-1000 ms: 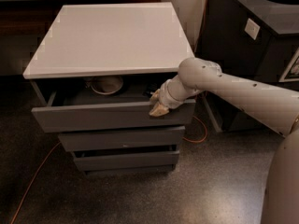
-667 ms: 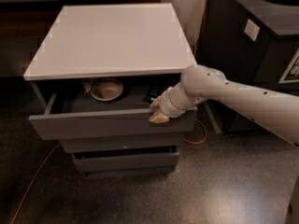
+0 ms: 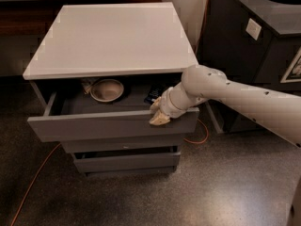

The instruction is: Pick rxbar blueberry from top drawer and place on counter

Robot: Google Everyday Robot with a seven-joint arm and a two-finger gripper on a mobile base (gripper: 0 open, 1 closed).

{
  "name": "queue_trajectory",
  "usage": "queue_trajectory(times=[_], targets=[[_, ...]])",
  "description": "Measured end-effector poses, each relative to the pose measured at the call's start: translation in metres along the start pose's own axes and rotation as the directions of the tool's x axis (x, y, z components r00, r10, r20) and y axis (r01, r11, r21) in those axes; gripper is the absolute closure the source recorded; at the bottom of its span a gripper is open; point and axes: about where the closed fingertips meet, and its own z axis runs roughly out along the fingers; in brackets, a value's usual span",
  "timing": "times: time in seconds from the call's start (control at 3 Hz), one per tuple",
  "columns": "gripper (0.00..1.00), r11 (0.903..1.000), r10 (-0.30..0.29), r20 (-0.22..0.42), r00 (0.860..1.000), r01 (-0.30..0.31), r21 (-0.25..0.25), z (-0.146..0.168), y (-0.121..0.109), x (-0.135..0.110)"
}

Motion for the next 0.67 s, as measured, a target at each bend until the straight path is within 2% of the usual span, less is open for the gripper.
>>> queue_trajectory(times=[0.33, 0.67], targets=[[1.0, 0.9996, 0.028, 0.013, 1.0, -0.028, 0.007, -0.0115, 0.0295, -0.0081], [0.98, 0.9996, 0.028, 0.013, 1.0, -0.028, 0.007, -0.0115, 0.0294, -0.0081]])
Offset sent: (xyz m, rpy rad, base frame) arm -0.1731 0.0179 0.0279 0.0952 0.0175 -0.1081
